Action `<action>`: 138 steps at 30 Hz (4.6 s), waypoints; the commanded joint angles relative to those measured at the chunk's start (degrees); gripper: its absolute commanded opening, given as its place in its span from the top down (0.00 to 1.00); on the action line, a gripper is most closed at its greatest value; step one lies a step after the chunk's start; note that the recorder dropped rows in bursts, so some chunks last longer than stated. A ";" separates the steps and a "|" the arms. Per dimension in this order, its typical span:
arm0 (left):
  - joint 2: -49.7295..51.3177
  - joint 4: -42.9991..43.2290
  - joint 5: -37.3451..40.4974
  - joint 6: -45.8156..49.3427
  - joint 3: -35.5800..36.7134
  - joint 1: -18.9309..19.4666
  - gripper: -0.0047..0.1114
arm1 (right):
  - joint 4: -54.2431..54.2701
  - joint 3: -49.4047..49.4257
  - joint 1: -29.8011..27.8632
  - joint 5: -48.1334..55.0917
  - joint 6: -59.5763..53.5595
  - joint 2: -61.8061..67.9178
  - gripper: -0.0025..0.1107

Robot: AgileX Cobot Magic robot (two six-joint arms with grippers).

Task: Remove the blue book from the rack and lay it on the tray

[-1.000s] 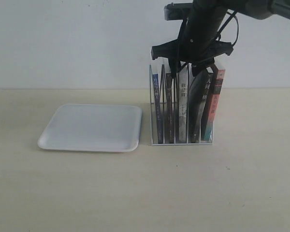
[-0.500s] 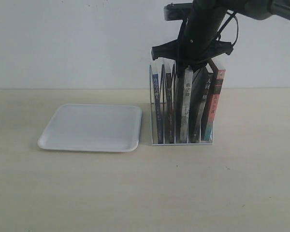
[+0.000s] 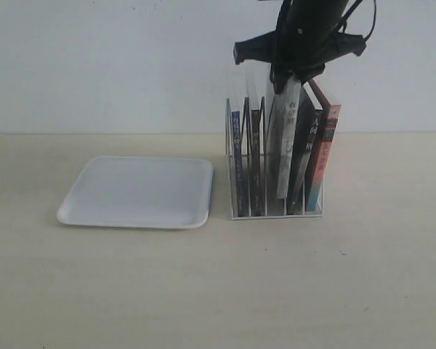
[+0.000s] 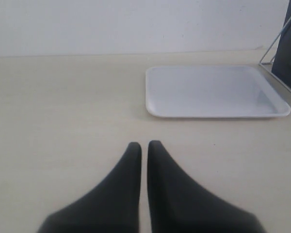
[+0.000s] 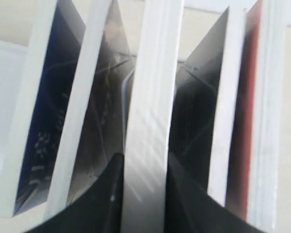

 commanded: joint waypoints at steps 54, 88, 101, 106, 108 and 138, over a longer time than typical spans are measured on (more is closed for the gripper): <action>-0.27 0.05 -0.81 0.18 0.18 0.19 0.92 | -1.61 -1.05 0.00 -8.23 -0.68 3.08 0.89; -0.27 0.05 -0.81 0.18 0.18 0.19 0.92 | 8.01 -1.26 7.48 0.20 -7.12 -2.26 0.55; -0.27 0.05 -0.81 0.18 0.18 0.19 0.92 | 3.95 -1.26 7.52 -1.99 -2.12 -0.02 0.55; -0.27 0.05 -0.81 0.18 0.18 0.19 0.92 | 3.95 -1.26 7.52 -2.09 -1.49 0.97 0.55; -0.27 0.05 -0.81 0.18 0.18 0.19 0.92 | 3.07 -1.26 7.52 -2.09 -0.43 1.61 0.55; -0.27 0.05 -0.81 0.18 0.18 0.19 0.92 | -3.71 -1.26 7.42 -4.97 4.29 7.51 0.98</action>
